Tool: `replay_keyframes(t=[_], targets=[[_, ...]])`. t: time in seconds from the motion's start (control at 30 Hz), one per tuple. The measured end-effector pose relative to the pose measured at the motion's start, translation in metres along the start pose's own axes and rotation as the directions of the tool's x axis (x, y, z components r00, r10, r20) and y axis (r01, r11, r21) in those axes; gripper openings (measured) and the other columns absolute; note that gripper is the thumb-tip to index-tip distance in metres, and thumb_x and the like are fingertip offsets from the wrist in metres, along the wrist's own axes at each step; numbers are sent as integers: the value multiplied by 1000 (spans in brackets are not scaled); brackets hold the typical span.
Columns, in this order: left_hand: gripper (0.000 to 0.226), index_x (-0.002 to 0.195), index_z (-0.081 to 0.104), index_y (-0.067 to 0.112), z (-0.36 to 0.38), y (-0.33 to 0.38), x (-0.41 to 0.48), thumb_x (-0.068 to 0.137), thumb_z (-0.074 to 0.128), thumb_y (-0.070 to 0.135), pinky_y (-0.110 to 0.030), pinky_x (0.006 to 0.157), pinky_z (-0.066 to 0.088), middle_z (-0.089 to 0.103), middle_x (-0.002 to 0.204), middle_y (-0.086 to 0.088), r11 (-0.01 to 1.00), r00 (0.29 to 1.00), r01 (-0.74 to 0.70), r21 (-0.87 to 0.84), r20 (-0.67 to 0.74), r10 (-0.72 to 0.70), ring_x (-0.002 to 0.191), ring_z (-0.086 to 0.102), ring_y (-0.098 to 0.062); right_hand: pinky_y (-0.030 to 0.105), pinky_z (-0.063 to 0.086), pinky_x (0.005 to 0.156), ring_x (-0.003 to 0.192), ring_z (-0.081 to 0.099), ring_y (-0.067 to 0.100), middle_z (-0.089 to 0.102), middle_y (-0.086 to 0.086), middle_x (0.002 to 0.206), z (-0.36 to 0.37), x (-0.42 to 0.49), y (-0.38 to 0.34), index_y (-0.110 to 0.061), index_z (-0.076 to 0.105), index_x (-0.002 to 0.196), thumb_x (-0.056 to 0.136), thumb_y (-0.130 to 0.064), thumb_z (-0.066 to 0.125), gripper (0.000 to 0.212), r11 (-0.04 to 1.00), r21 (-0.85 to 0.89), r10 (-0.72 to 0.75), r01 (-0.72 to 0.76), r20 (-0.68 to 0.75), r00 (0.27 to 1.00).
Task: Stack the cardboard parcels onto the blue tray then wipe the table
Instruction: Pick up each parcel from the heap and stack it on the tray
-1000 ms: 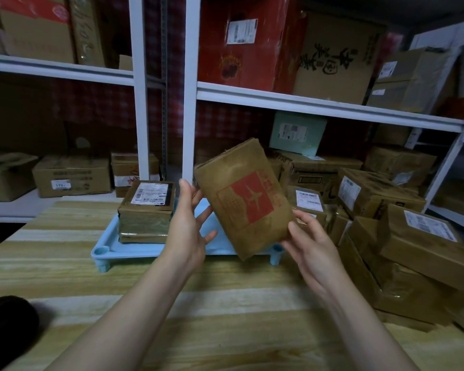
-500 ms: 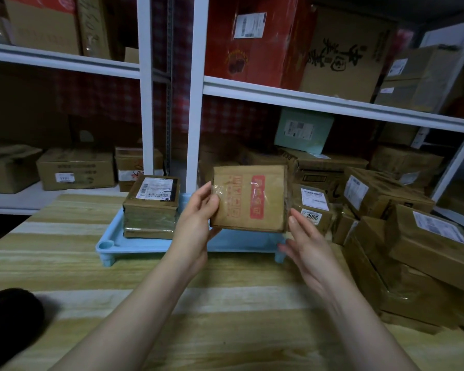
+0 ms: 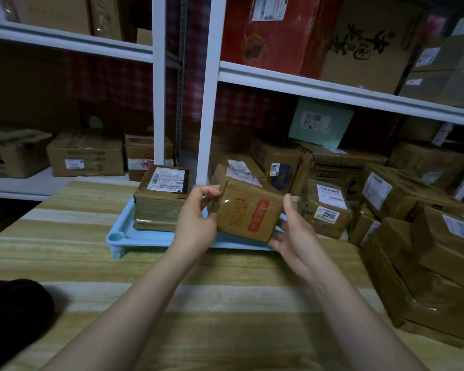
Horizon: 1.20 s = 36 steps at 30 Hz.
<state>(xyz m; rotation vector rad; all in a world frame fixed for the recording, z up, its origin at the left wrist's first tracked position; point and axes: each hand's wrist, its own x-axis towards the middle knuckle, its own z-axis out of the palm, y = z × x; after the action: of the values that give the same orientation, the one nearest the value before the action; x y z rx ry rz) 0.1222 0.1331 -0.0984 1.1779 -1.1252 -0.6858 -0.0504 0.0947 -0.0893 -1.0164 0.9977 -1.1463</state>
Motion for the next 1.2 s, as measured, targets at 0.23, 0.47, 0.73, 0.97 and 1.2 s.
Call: replay_keyframes(t=[0.23, 0.47, 0.73, 0.97, 1.2], targets=[[44, 118, 60, 30, -28, -26, 13, 78, 74, 17, -44, 113, 22, 39, 144, -2, 775, 936, 67, 628, -309, 169, 138, 26, -27, 21, 46, 70, 90, 61, 8, 68, -5, 109, 28, 38, 26, -25, 55, 129, 101, -24, 52, 29, 902, -432, -54, 7, -97, 994], [72, 136, 45, 30, -49, -47, 20, 72, 81, 26, -52, 115, 18, 5, 157, -16, 780, 891, 314, 541, -452, -46, 143, 9, -38, 25, 40, 85, 101, 61, 15, 67, 0, 111, 45, 52, 39, -24, 50, 134, 99, -31, 54, 36, 814, -579, -110, 39, -89, 990], [100, 149, 23, 32, -50, -60, 16, 70, 83, 18, -47, 118, 11, -8, 159, -16, 750, 922, 306, 587, -380, -79, 146, 3, -35, 33, 45, 91, 105, 59, 20, 64, 2, 117, 51, 60, 50, -21, 42, 113, 96, -38, 58, 28, 713, -701, -142, 4, -139, 980], [105, 152, 19, 28, -45, -57, 7, 71, 84, 22, -46, 118, 10, -8, 158, -19, 727, 921, 300, 618, -386, -52, 147, -1, -34, 25, 38, 90, 110, 56, 16, 60, 2, 134, 48, 47, 43, -20, 42, 130, 98, -28, 57, 36, 768, -641, -70, 5, -76, 995], [77, 137, 39, 17, -10, -32, -11, 72, 80, 18, -44, 108, 24, 22, 143, -17, 753, 911, 243, 611, -410, 39, 131, 23, -35, 23, 35, 96, 125, 51, 16, 48, 2, 147, 20, 23, 39, -22, 44, 145, 100, -27, 55, 47, 793, -607, -105, 40, -72, 992]])
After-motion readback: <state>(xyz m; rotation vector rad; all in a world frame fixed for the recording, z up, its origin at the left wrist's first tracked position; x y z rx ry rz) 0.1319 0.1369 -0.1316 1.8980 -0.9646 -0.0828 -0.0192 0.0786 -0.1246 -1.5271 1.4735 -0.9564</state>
